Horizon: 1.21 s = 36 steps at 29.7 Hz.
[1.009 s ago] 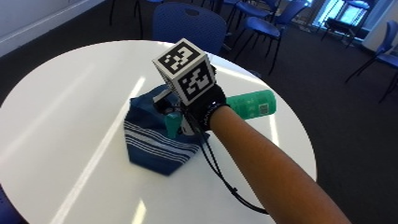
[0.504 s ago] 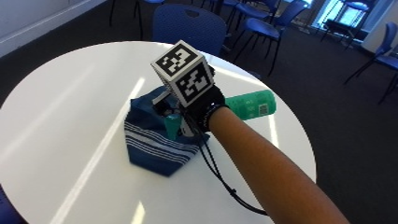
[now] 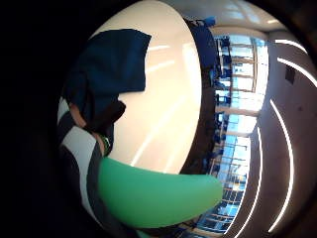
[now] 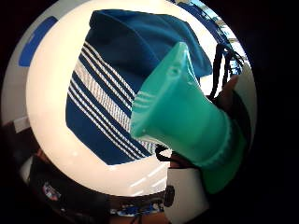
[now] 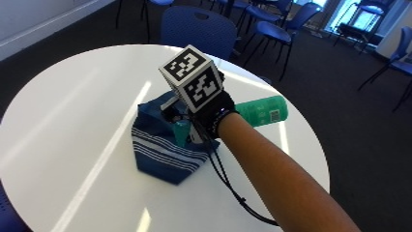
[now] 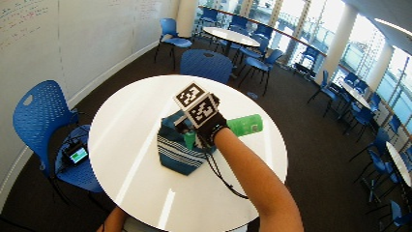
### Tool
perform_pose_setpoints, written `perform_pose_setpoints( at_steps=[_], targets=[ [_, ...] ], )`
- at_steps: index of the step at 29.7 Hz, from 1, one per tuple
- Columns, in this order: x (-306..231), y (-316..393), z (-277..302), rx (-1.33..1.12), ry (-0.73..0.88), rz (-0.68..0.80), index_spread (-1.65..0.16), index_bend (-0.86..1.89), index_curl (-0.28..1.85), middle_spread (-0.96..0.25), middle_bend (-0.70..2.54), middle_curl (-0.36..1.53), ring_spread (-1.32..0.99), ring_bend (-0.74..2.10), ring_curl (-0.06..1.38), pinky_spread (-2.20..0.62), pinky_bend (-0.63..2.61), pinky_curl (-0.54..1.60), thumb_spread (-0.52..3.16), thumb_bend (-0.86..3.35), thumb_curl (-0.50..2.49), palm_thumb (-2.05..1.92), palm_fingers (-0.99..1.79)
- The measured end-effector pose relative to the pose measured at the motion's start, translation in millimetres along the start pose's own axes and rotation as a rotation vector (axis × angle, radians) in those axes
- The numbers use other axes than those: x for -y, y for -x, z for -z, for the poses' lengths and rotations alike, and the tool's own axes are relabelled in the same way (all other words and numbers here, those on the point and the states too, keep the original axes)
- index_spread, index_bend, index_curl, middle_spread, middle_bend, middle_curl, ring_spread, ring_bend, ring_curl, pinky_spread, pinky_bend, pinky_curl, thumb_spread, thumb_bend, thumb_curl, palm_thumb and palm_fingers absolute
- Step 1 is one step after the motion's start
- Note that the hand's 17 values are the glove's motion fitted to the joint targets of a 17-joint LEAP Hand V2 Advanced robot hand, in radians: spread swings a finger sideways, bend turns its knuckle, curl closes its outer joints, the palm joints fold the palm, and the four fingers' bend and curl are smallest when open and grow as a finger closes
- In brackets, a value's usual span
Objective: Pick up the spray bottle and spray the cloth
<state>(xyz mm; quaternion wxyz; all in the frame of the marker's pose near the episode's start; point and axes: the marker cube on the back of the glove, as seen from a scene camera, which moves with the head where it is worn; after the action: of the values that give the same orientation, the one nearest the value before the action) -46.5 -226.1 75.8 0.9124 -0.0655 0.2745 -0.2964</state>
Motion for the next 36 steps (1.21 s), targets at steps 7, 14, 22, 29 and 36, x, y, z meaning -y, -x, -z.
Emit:
perform_pose_setpoints(
  at_steps=[7,14,22,29,36],
  targets=[
    [1,-8,20,0.19,-0.078,-0.016,-0.29,0.28,0.54,-0.21,0.46,0.49,-0.18,0.56,0.45,-0.23,0.46,0.38,0.34,-0.04,0.79,0.89,1.35],
    [9,-19,73,0.695,-0.274,-0.032,-0.29,0.28,0.54,-0.21,0.46,0.49,-0.18,0.56,0.45,-0.24,0.46,0.38,0.34,-0.04,0.79,0.89,1.35],
    [29,-22,108,1.291,-0.513,-0.034,-0.29,0.28,0.54,-0.21,0.46,0.49,-0.18,0.56,0.45,-0.23,0.46,0.38,0.35,-0.03,0.79,0.9,1.35],
    [40,-15,104,1.655,-0.745,-0.139,-0.29,0.28,0.54,-0.21,0.46,0.49,-0.18,0.56,0.45,-0.23,0.46,0.38,0.35,-0.03,0.79,0.9,1.35],
    [43,3,74,1.721,-0.858,-0.375,-0.29,0.27,0.54,-0.2,0.46,0.49,-0.18,0.56,0.45,-0.23,0.46,0.38,0.36,-0.04,0.79,0.9,1.34]
  ],
)
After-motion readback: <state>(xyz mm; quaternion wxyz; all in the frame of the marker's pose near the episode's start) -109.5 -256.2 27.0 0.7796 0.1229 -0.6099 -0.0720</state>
